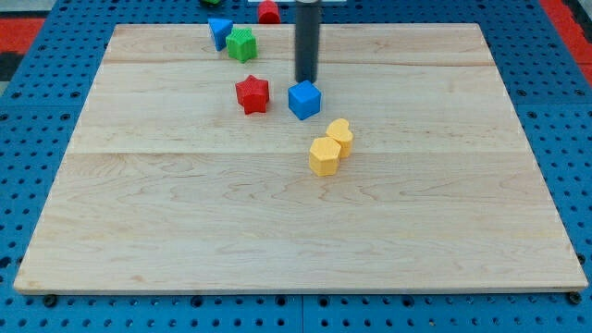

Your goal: Place the blue cube above the yellow hexagon

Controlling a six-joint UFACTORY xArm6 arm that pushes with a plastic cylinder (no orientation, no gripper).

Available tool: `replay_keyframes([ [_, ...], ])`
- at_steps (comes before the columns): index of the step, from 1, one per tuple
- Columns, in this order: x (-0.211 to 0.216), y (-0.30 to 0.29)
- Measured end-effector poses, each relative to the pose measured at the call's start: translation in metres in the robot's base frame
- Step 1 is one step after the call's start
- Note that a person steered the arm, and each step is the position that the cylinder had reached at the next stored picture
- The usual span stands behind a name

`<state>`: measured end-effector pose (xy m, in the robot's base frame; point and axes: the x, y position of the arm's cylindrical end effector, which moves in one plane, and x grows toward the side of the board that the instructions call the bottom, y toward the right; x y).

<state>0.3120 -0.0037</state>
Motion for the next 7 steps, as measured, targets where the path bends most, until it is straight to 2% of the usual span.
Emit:
replay_keyframes([
  [1, 0.012, 0.002],
  [2, 0.014, 0.043],
  [3, 0.053, 0.025],
  [4, 0.060, 0.024],
  [5, 0.021, 0.023],
  [6, 0.031, -0.028],
  [7, 0.053, -0.046],
])
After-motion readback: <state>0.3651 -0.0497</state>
